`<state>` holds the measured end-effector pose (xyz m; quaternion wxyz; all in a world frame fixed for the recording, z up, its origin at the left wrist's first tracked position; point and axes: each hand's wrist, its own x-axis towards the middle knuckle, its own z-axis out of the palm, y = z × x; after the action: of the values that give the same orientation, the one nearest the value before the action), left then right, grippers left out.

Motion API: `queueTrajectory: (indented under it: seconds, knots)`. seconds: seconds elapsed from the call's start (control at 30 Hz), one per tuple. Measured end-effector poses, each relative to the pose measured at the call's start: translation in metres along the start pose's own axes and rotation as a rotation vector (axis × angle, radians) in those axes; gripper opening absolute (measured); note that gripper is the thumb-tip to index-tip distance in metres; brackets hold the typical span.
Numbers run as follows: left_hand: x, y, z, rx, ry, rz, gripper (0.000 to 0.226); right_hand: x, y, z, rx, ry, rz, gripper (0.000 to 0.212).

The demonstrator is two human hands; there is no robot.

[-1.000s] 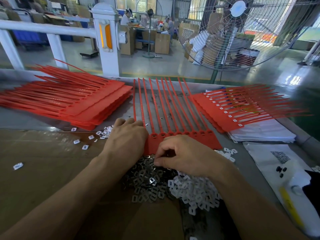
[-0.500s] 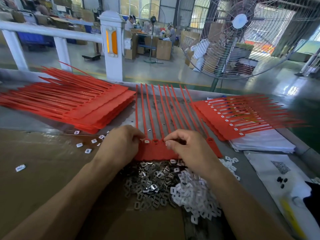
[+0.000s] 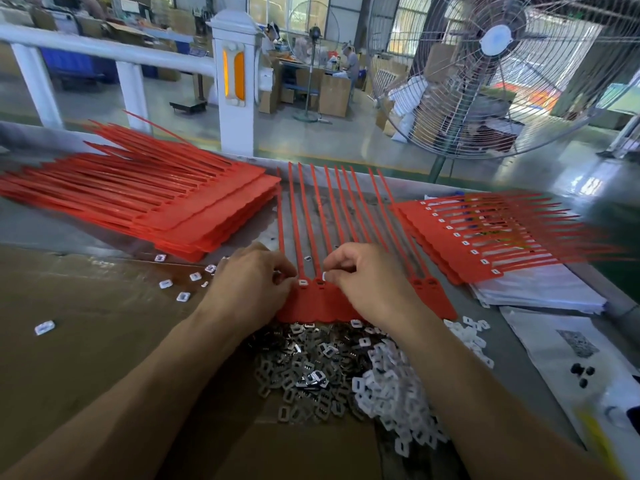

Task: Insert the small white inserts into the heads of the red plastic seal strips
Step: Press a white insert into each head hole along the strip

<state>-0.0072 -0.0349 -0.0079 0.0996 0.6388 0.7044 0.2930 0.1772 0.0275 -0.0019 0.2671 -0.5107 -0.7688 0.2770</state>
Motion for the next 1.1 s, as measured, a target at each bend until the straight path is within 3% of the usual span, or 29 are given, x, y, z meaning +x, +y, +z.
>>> queueTrajectory:
  seconds: [0.47, 0.8, 1.1]
  knots:
    - [0.001, 0.001, 0.0, 0.016, -0.023, -0.026, 0.014, 0.002, -0.002, 0.011, -0.04, -0.012, -0.019, 0.009]
    - [0.002, -0.001, 0.001, 0.007, -0.029, -0.027, 0.014, -0.008, 0.001, 0.001, -0.105, -0.015, -0.072, 0.022]
    - [0.001, -0.002, 0.001, -0.002, -0.033, -0.022, 0.015, -0.015, -0.003, -0.001, -0.336, -0.077, -0.203, 0.032]
